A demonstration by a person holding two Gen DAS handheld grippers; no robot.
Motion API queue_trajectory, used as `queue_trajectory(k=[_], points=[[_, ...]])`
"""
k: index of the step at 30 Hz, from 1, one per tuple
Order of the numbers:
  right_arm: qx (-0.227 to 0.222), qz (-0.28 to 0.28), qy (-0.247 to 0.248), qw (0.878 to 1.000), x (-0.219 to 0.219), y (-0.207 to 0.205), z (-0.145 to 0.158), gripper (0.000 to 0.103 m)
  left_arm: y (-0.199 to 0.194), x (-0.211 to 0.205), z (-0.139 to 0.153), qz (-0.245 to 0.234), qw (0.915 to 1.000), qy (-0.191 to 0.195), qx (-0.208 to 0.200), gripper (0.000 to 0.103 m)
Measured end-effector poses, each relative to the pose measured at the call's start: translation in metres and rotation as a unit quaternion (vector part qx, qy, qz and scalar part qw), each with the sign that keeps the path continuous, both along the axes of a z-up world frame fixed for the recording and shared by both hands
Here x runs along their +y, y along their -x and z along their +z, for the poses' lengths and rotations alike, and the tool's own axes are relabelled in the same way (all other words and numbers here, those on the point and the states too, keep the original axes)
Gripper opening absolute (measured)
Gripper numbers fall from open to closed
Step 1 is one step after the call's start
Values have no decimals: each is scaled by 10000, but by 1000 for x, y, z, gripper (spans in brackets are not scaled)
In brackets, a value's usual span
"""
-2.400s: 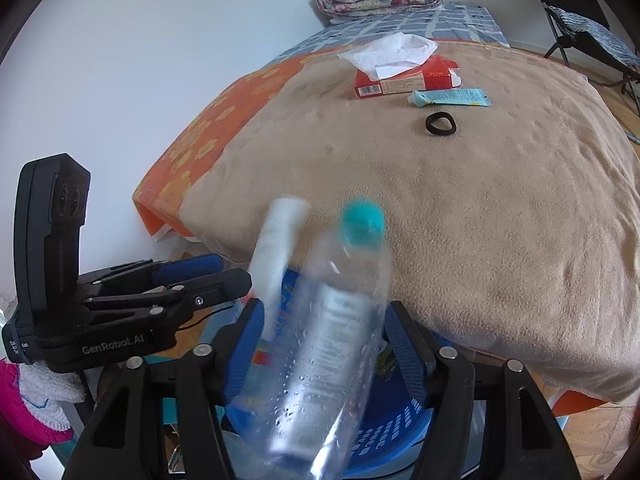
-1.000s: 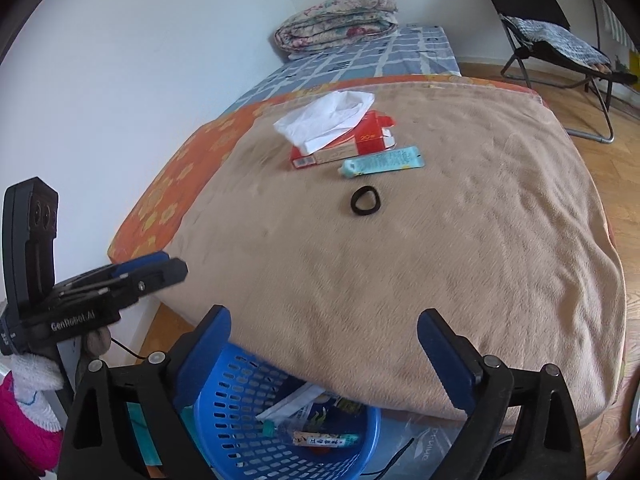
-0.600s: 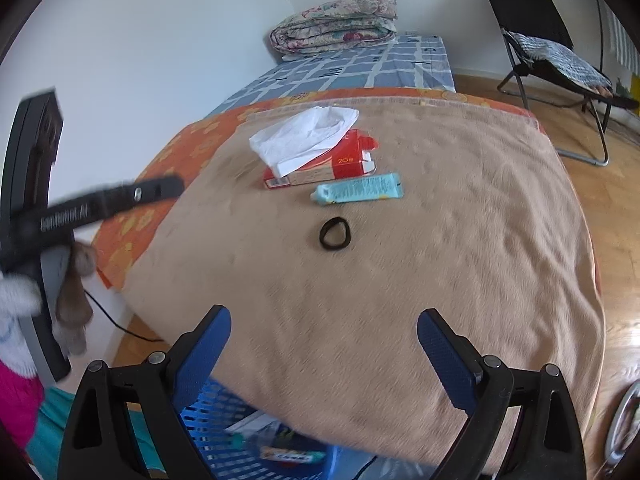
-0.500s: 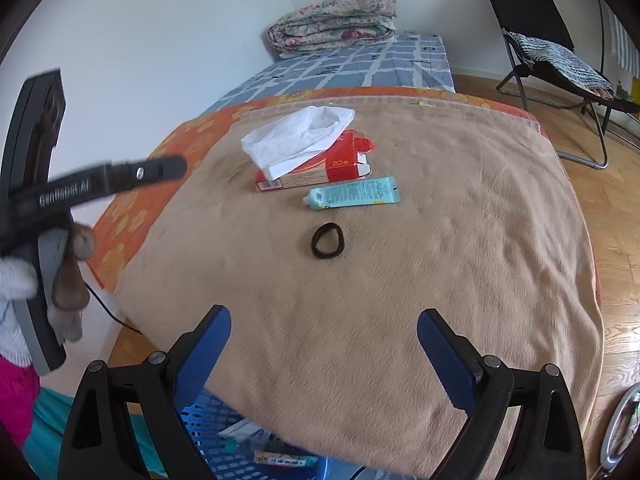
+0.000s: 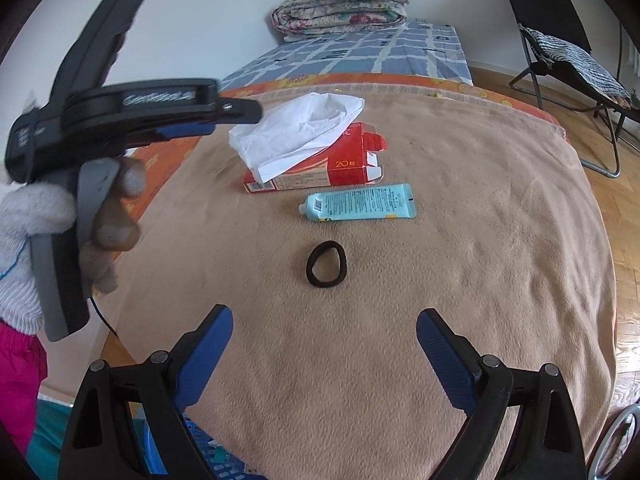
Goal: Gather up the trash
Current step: 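Grasp the white tissue with the left tool while the right tool grasps the black hair tie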
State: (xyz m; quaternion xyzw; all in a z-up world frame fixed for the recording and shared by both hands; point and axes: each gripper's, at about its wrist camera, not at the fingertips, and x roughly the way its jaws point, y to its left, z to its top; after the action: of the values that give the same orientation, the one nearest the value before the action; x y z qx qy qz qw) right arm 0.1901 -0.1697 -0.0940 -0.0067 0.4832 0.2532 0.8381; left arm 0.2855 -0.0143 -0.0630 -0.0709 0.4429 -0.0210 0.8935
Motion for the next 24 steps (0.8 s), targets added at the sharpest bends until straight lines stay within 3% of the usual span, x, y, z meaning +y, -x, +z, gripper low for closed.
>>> queue_trajectory(k=[9,19,22,24], points=[[89,-49,103,9999,7,-19,-13,95,-35,-8,-24,23,9995,-283,167,67],[217,-128,283,9993,19,-34,-33,91,-51,-10,-55,53,9981,-350,498,67],[269,-136,325,9990,23,-38,-39,88,-53,-7,-62,60,9978,-320,570,48],[298,-135,331,9989,26,-41,-41,87,-52,-4,-63,90,9982,-306,515,41]])
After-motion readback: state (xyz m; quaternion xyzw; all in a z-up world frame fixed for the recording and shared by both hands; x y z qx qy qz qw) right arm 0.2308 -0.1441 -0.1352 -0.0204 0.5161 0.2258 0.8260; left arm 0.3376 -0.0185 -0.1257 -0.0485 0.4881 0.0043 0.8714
